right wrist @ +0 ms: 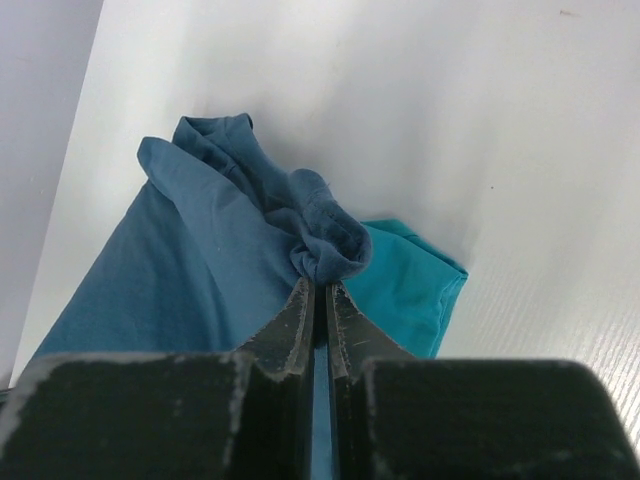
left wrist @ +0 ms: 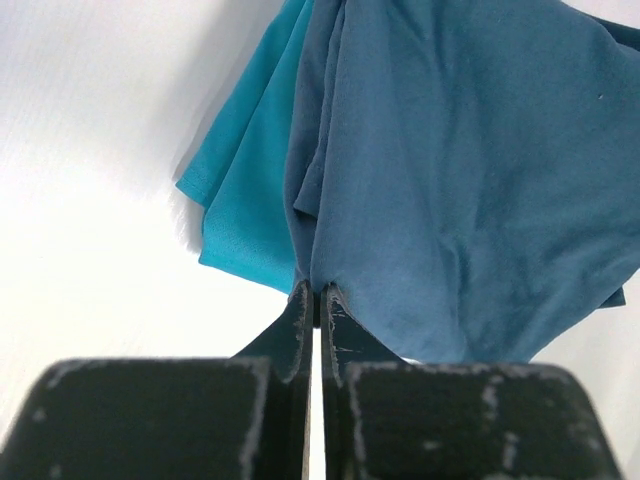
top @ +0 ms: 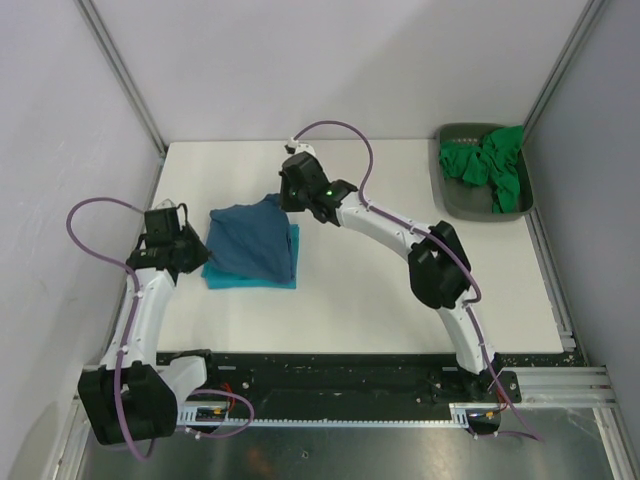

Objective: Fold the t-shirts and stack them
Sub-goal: Put the neatly folded tshirt into the corner of the board with the left arm

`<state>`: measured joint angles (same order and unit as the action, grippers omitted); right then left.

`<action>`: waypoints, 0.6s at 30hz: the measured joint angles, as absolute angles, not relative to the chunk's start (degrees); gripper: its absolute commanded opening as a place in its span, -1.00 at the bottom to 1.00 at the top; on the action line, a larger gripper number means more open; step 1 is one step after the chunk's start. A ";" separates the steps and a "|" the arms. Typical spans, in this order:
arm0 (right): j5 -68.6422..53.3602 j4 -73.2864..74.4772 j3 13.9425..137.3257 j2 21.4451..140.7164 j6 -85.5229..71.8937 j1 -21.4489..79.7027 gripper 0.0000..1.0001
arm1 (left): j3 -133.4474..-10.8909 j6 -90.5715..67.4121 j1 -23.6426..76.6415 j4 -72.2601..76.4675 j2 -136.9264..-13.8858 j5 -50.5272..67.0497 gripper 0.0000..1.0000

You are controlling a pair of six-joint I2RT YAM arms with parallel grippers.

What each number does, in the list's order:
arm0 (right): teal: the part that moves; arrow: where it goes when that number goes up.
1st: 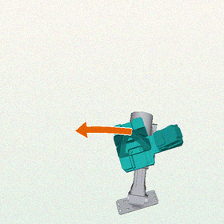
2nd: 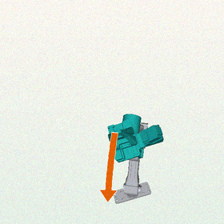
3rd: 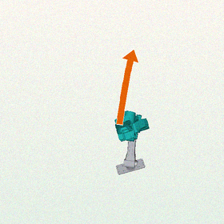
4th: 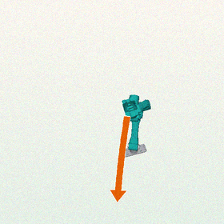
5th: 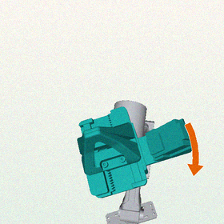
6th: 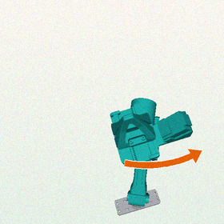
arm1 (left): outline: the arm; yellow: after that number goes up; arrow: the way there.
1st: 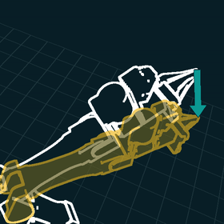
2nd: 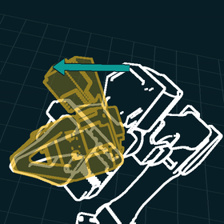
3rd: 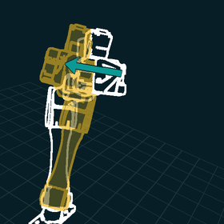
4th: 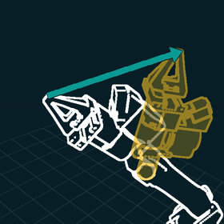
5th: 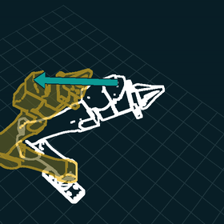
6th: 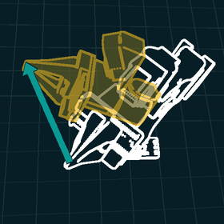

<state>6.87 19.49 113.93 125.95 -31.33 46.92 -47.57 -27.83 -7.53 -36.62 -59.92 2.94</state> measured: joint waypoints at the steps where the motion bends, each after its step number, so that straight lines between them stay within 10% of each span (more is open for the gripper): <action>1: 6.76 19.51 113.93 126.13 -31.35 46.89 -1.00 | -47.57 -27.81 -7.55 -36.62 -60.07 2.87 -1.00; 5: 6.24 19.53 113.99 126.96 -31.46 46.48 -0.80 | -47.55 -27.77 -7.64 -36.60 -60.86 2.28 -0.92; 11: 3.81 21.21 116.66 129.56 -32.01 44.95 0.22 | -44.58 -27.38 -9.28 -35.38 -62.72 0.16 0.51; 18: 2.07 26.37 117.67 130.61 -31.94 40.86 0.35 | -43.66 -28.38 -10.87 -36.64 -60.71 -3.01 0.49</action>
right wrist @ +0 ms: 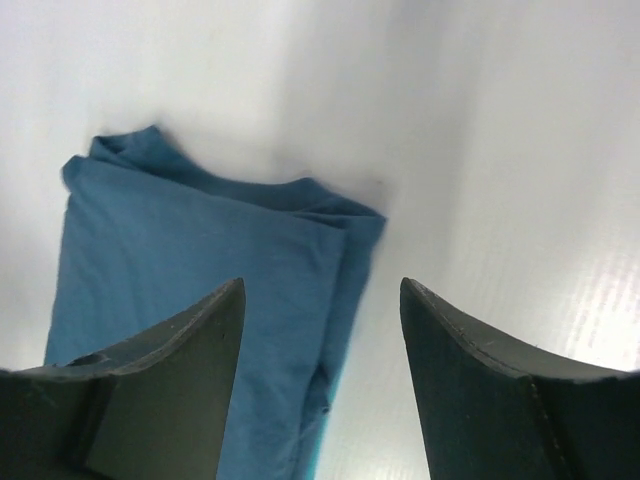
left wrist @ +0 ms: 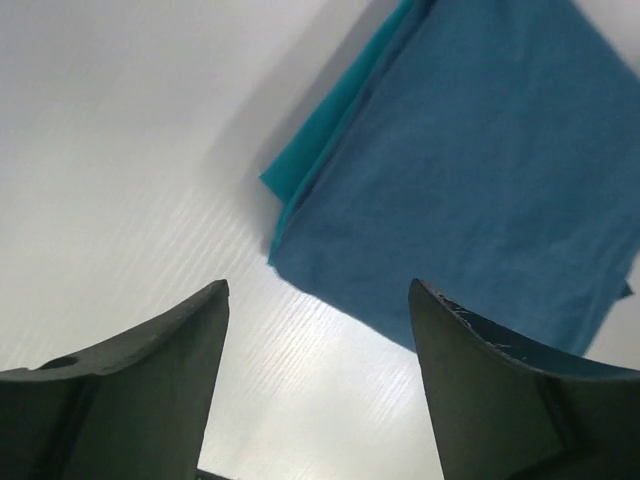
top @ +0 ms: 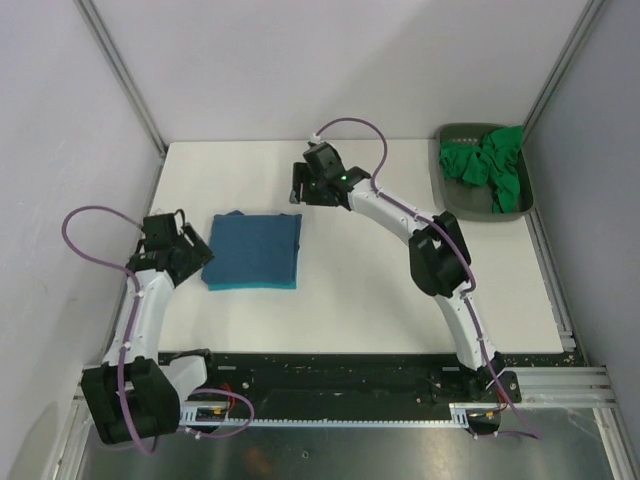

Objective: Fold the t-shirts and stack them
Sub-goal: Put the neatly folded tshirt into the corner of the board with the left arm

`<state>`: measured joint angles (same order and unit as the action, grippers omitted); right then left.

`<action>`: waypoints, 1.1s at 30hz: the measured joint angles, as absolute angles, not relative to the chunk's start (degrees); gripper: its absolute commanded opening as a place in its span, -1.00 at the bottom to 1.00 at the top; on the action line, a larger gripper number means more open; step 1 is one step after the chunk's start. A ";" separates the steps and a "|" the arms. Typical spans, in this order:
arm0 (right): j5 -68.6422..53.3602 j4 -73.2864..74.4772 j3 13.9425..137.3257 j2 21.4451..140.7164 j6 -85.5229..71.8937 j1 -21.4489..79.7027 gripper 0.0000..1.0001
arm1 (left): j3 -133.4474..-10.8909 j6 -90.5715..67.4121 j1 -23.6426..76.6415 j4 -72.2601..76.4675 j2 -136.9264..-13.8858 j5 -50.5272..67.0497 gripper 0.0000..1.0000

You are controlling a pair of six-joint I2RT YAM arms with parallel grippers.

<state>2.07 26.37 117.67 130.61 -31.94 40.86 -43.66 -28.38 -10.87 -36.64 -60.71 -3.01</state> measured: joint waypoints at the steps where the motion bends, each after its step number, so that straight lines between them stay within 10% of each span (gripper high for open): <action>1: 2.11 26.87 117.67 130.58 -31.94 40.45 0.35 | -44.45 -28.40 -9.98 -36.64 -60.62 -3.16 0.46; 15: 2.87 24.73 90.02 108.03 -34.39 31.62 0.32 | -68.12 -28.45 24.12 -33.56 -86.59 -1.04 0.39; 33: 3.70 24.60 69.82 88.55 -33.95 20.56 0.32 | -81.28 -30.72 29.78 -33.12 -113.60 1.17 0.38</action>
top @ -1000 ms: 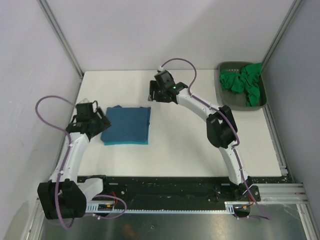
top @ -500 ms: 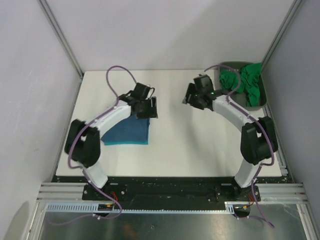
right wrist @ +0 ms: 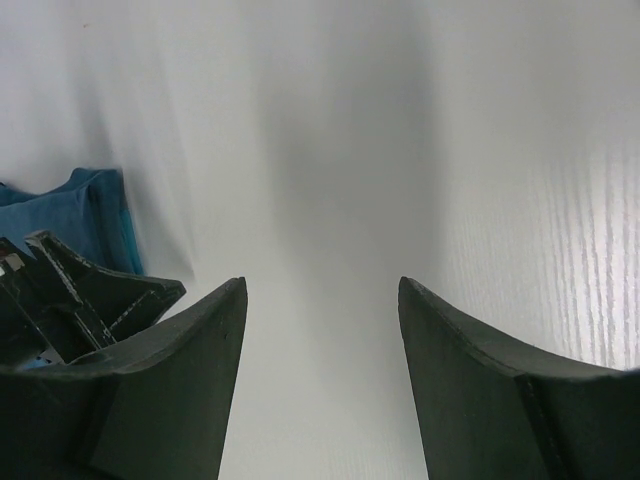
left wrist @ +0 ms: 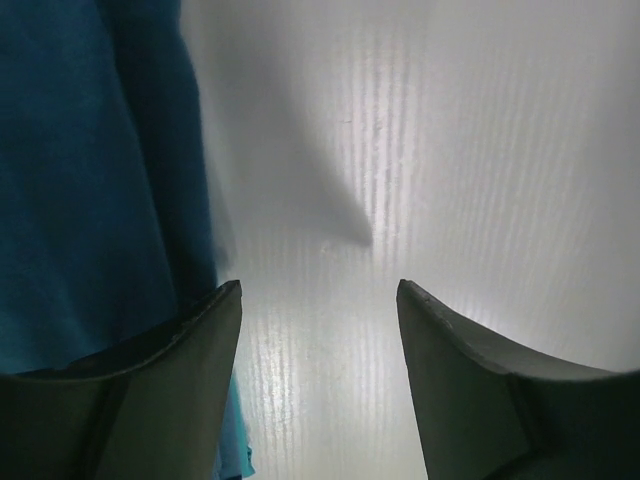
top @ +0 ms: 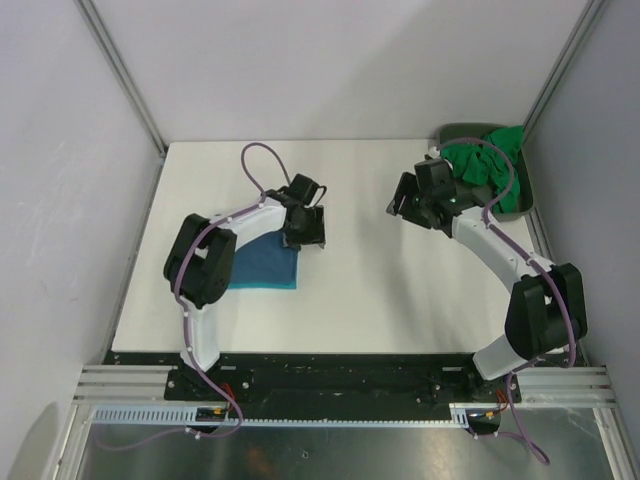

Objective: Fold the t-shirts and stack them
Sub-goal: Put the neatly folded tshirt into the corner of the board with the left arm

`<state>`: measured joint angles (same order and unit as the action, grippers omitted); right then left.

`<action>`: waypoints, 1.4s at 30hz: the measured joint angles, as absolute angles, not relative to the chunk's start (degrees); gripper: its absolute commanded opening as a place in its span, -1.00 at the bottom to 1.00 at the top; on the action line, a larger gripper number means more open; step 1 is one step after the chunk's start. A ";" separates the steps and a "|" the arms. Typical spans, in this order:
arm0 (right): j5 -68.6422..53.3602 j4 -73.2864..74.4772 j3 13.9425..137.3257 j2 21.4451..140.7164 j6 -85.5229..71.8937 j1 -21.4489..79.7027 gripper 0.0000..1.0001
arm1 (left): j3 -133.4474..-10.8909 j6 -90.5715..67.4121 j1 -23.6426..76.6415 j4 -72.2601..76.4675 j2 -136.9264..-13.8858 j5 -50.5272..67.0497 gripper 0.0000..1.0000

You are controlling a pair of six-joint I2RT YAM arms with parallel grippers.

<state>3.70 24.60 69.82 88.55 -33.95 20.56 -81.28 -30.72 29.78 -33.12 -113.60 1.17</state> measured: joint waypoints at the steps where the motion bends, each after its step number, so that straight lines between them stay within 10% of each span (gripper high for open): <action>1: 3.68 24.58 69.47 88.12 -33.87 20.40 0.32 | -80.55 -31.24 29.78 -33.08 -113.60 0.51 0.38; 24: -1.04 20.21 62.67 85.10 -34.35 20.10 0.31 | -53.56 -30.87 12.43 -27.97 -94.04 -2.68 0.39; 42: -2.02 18.96 62.24 85.10 -34.48 20.99 0.31 | -65.01 -32.75 8.08 -30.94 -103.57 -3.44 0.35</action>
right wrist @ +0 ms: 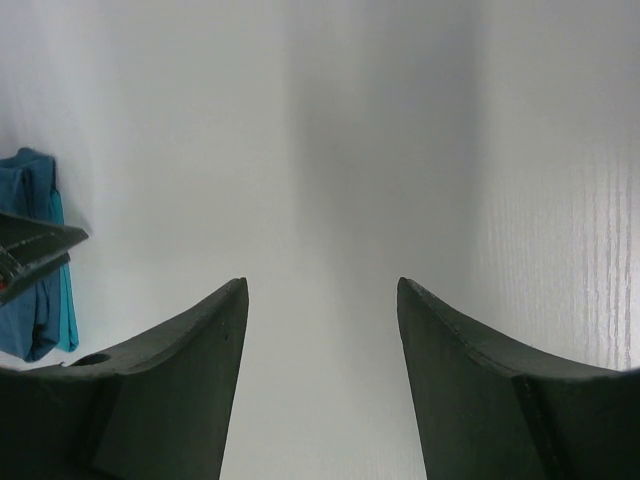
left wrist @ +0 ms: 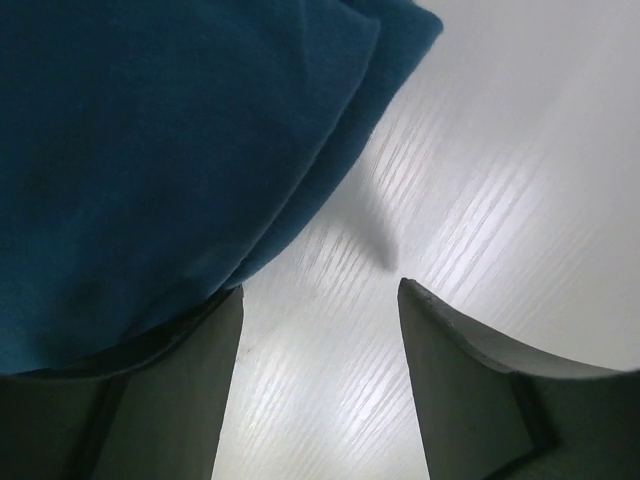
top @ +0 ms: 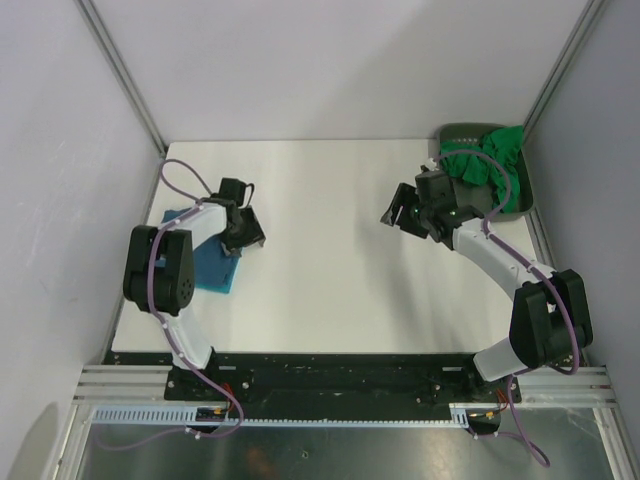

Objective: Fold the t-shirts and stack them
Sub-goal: Put the neatly folded tshirt into the corner of the board with the left arm

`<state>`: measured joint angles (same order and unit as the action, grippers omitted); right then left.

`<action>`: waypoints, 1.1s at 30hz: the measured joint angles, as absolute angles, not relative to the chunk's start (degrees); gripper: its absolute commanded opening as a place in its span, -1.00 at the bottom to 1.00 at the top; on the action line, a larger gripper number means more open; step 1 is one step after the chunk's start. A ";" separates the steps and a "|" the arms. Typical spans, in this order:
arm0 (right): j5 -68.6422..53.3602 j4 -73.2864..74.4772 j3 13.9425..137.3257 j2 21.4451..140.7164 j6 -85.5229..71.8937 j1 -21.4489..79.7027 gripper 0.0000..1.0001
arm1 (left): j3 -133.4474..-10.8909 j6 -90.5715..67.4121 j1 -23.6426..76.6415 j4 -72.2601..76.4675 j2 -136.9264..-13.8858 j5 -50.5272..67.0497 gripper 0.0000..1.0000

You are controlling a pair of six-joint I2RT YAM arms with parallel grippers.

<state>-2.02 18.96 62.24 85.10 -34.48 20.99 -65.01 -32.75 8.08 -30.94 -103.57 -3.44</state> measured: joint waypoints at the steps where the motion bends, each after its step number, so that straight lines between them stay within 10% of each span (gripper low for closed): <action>1: -2.02 18.98 62.24 85.10 -34.48 21.06 0.31 | -65.69 -33.08 7.94 -30.83 -104.07 -3.53 0.32; 33: -1.34 18.85 61.82 86.06 -34.35 25.10 0.30 | -59.00 -35.92 -2.44 -20.88 -100.09 -1.28 0.29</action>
